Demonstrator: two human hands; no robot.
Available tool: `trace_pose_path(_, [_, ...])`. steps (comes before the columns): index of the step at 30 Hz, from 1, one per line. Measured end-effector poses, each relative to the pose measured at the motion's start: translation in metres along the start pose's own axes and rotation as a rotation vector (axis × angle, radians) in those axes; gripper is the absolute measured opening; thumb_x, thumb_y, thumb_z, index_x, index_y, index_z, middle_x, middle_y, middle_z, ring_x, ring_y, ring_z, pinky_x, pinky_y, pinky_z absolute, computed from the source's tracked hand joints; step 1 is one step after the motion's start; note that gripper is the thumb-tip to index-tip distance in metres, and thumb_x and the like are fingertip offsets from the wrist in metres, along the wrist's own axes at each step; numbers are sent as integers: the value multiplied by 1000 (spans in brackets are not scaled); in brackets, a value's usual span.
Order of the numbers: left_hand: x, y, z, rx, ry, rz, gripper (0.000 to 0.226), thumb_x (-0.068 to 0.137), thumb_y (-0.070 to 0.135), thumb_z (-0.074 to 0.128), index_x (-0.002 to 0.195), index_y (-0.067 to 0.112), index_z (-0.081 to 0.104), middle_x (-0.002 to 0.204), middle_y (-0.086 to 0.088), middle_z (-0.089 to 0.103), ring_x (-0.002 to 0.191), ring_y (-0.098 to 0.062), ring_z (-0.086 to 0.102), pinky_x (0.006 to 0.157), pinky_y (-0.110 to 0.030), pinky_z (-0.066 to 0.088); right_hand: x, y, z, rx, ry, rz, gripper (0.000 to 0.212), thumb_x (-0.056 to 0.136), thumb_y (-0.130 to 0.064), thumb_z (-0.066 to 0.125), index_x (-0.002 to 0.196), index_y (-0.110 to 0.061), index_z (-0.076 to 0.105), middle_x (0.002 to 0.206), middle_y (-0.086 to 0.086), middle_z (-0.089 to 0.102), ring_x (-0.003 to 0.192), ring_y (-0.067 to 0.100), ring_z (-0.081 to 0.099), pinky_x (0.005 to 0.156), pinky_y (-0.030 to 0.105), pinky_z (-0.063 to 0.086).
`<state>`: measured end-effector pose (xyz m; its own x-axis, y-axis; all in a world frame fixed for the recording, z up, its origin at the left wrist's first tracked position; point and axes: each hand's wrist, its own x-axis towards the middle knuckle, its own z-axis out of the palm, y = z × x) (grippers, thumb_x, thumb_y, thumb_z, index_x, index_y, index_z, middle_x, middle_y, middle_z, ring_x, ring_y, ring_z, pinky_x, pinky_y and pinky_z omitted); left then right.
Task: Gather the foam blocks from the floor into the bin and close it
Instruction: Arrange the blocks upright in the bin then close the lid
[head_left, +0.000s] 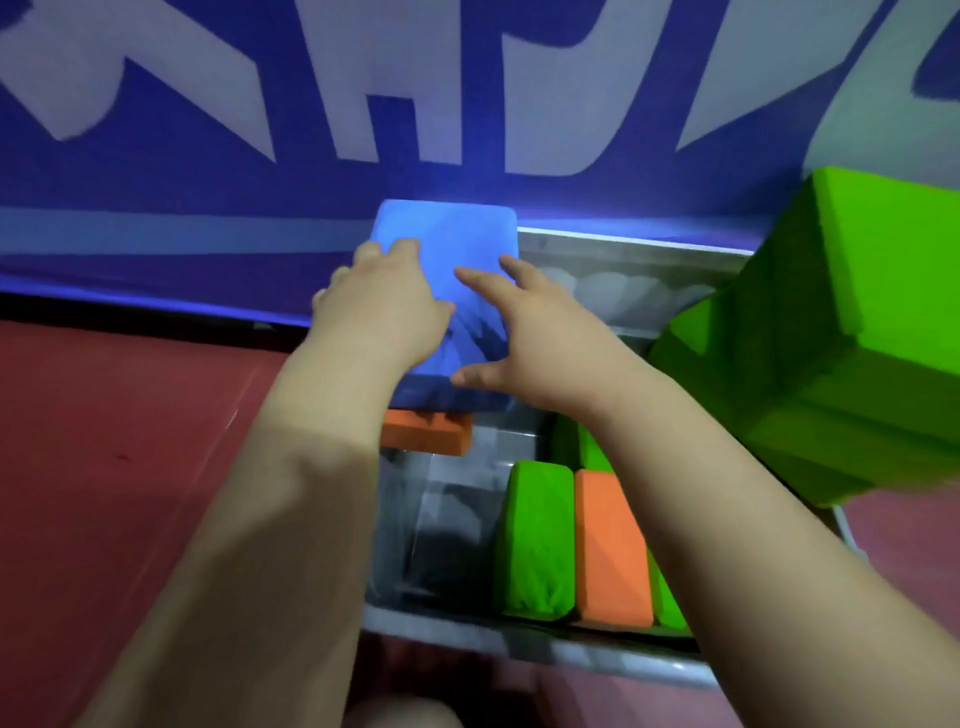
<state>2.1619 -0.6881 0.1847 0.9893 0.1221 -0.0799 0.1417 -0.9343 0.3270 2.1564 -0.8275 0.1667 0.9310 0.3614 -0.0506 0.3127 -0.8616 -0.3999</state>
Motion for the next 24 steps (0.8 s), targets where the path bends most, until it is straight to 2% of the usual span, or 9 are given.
trace_pose_path(3, [-2,-36,4,-112,-101,-123,73,88,43,58,146,15,24,147,-16,33,130,-35,41,102,-40,35,9,-17,15,-102,-82,82,104,69,-56,74,149,-36,12,160,7,-3,147,31,-1,115,50,23])
trace_pose_path(5, [-4,-51,13,-193,-158,-139,74,84,46,60,144,16,28,143,-14,42,125,-32,47,99,-37,38,13,-17,25,-93,-108,149,109,66,-56,75,150,-36,7,159,7,-9,146,34,-5,116,49,22])
trace_pose_path(9, [-5,-62,26,-361,-213,-161,76,78,50,67,137,13,38,133,-8,55,115,-29,54,93,-35,45,16,-15,36,-27,-56,171,108,67,-49,78,150,-35,10,158,14,-8,144,37,11,116,40,23])
trace_pose_path(12, [-4,-62,18,-357,-134,-149,73,69,57,71,125,14,52,121,-6,62,107,-27,59,89,-38,49,17,-16,37,42,32,158,103,68,-44,79,150,-30,18,158,16,2,142,35,19,116,38,24])
trace_pose_path(14, [-4,-55,6,-373,-42,-108,71,69,54,73,125,16,51,124,-5,60,110,-26,57,89,-37,47,15,-13,27,124,95,155,100,69,-44,79,149,-27,21,158,14,8,144,29,19,115,34,22])
trace_pose_path(17, [-8,-28,-17,-575,57,45,71,68,50,76,128,27,44,129,1,50,113,-19,53,92,-35,45,2,-5,0,259,206,159,99,69,-46,78,149,-28,23,154,8,24,141,17,27,107,22,25])
trace_pose_path(19, [-10,-4,-26,-770,122,152,64,66,47,79,120,32,48,120,5,51,106,-13,54,92,-32,47,-11,3,-18,313,244,200,98,68,-52,76,148,-33,22,148,4,32,135,14,36,102,20,29])
trace_pose_path(21, [-11,19,-26,-955,164,203,61,62,44,81,114,33,51,109,12,55,101,-5,57,91,-30,50,-24,13,-32,452,263,272,90,66,-60,72,144,-37,33,140,-2,46,125,11,49,102,25,39])
trace_pose_path(24, [-10,45,-15,-1188,122,171,78,50,48,80,118,28,48,117,6,60,106,-8,61,90,-38,53,-39,23,-43,816,252,378,52,70,-64,61,109,-29,65,111,-7,68,100,18,67,82,42,58])
